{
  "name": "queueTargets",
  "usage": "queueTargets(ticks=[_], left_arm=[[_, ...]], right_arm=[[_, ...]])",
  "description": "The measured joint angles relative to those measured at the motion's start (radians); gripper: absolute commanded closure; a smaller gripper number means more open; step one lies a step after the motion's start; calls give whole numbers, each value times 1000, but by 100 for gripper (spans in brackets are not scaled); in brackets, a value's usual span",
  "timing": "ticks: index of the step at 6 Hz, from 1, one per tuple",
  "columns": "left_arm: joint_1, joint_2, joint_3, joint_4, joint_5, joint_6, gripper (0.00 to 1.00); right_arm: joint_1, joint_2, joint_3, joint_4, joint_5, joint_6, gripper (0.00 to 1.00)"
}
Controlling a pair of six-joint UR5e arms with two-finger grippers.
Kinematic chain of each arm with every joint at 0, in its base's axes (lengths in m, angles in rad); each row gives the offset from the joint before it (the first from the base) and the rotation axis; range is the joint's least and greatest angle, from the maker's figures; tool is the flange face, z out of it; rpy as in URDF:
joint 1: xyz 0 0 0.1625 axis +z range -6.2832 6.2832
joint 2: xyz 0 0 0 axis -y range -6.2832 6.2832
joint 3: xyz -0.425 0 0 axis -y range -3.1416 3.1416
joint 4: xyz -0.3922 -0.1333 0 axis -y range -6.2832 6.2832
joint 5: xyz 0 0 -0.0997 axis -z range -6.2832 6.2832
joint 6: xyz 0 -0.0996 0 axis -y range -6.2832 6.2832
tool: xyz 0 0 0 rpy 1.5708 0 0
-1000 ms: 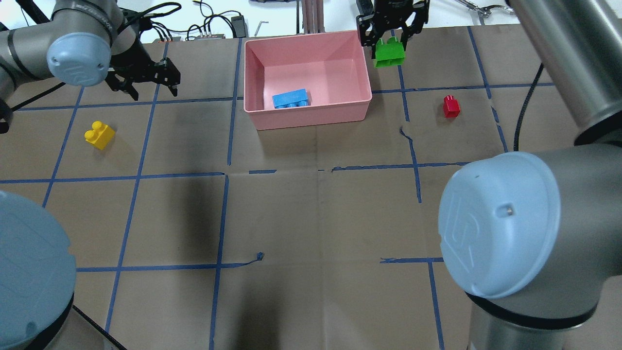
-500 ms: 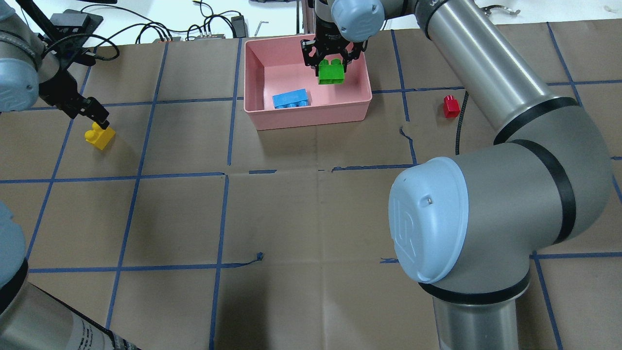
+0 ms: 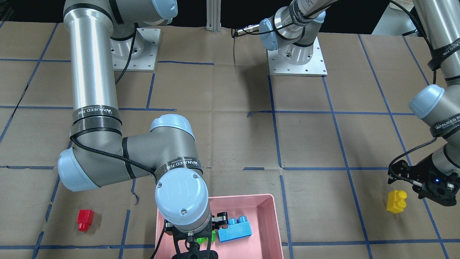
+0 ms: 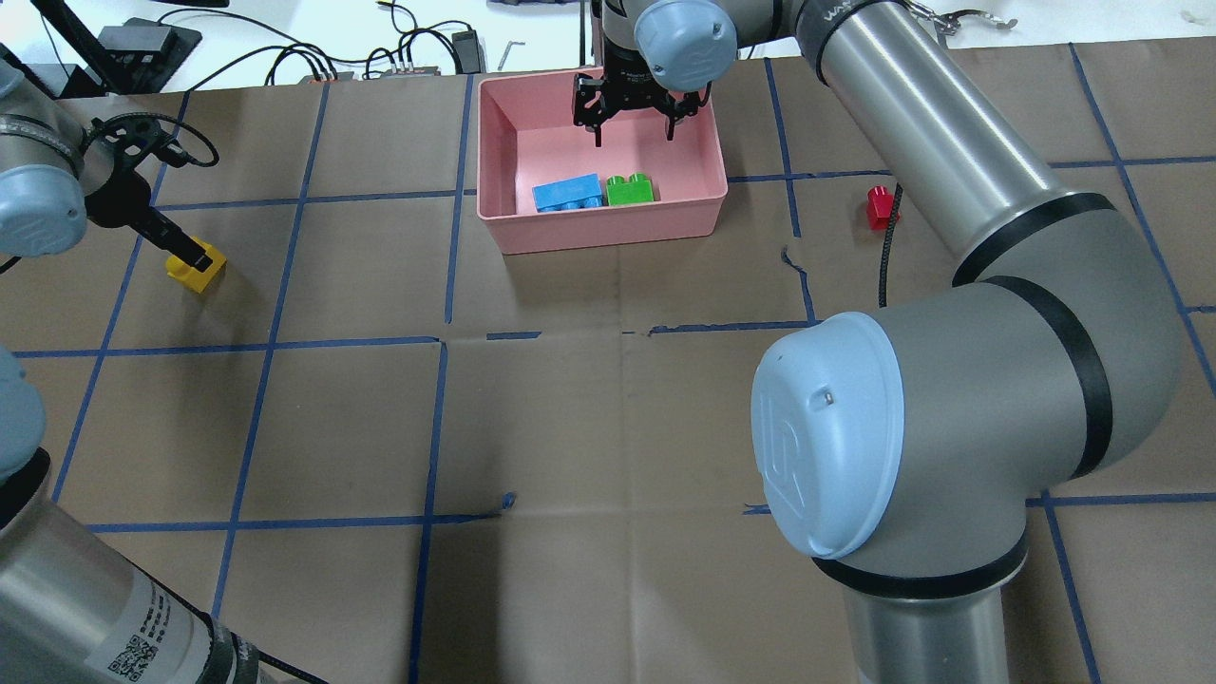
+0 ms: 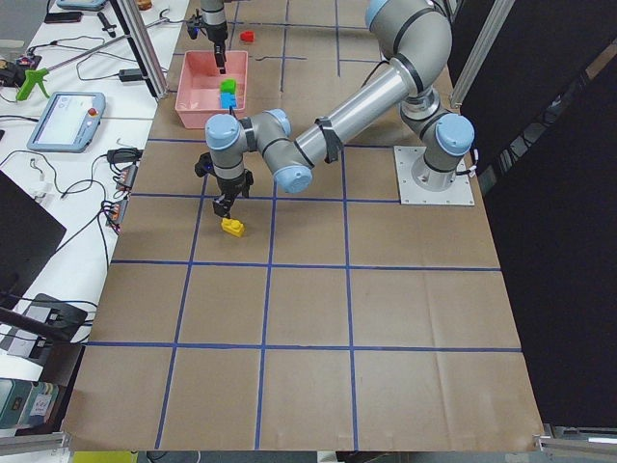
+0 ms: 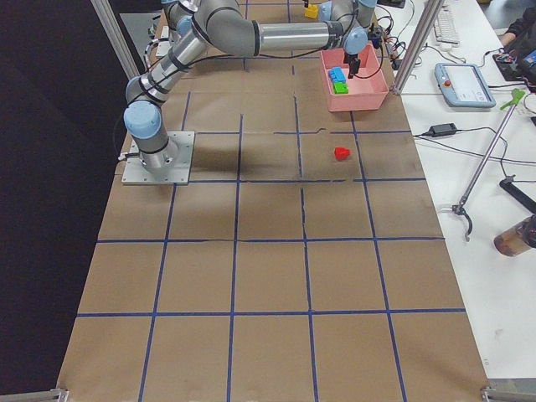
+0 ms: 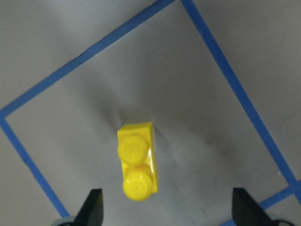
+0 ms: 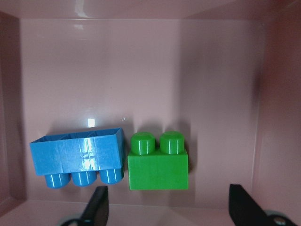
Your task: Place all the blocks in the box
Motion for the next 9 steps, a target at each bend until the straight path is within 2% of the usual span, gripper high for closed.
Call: queueTargets(ticks=[2,3,4,5,6,7,9], left_arm=[[2,-40,-1,61,-3,56,4],[2,-49,0,82,-1,59,7],[3,-53,-1,93,1,54,33],[14,-55,-2,96,2,47,63],[32,-60,-2,96,2,44,87],[41,-62,-2,96,2,42,100],[44,-42,6,95,-3,1,100]], right_arm=[[-26,-102,7,94,-14,9,0],[-75,-153,12,156,-22,13,0],[-151,-180,15,195,-23,-16,0],[-232,-188,17,210,-21,-80,0],[-295,-186,24,213,-21,-134,1],[-340,-182,46,207,-24,-198,1],[-403,-155,142,114,-25,-305,1]])
